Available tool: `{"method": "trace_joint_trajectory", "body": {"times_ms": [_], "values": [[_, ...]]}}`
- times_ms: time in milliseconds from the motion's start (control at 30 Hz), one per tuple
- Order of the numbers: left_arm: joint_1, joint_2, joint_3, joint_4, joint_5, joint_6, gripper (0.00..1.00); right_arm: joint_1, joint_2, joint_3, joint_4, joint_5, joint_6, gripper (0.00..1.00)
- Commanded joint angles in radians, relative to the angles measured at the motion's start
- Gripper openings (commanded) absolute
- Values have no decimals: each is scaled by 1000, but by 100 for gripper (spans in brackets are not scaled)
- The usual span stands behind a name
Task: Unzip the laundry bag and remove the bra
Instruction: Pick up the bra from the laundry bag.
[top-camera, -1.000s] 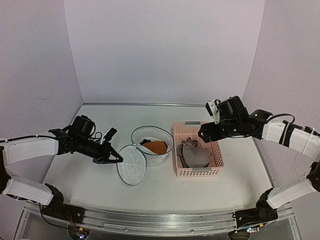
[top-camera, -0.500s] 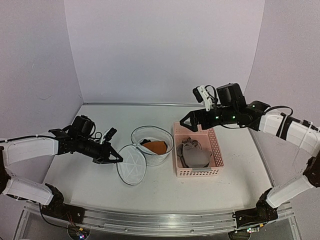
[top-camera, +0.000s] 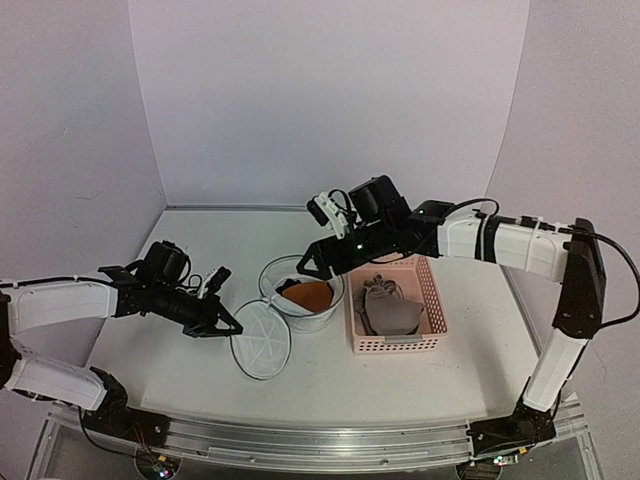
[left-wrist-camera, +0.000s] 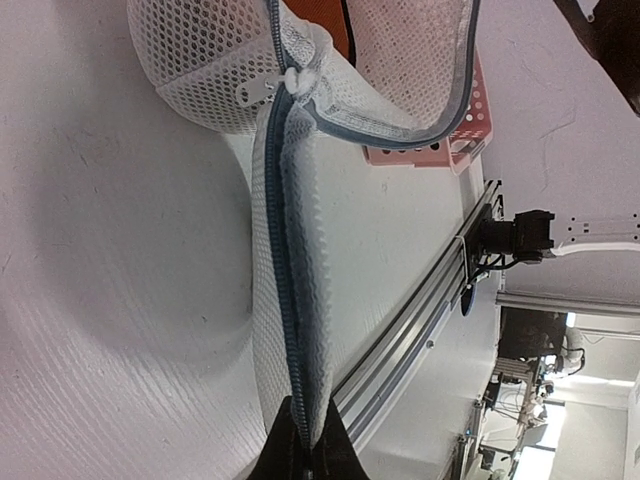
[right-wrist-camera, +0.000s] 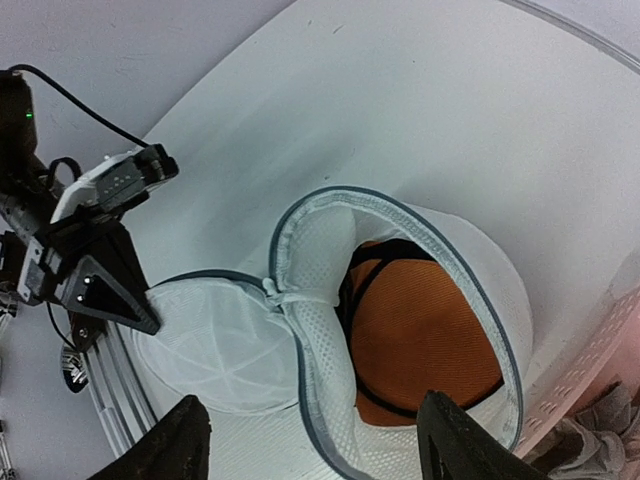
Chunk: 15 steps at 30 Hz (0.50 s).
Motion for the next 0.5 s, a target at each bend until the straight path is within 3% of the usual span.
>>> {"method": "trace_joint_trajectory", "body": {"times_ms": [0,300,467], "values": [[-6,-55,-20,30,-5,-23,0,20,98,113,-17,63,12,67],[-15,-75,-34,26,2,-38,0,67,272,250,-102,245,-33,45],[-19,-81,-32,22,10,-39,0,76,343,297,-138,329,-46,41]]}}
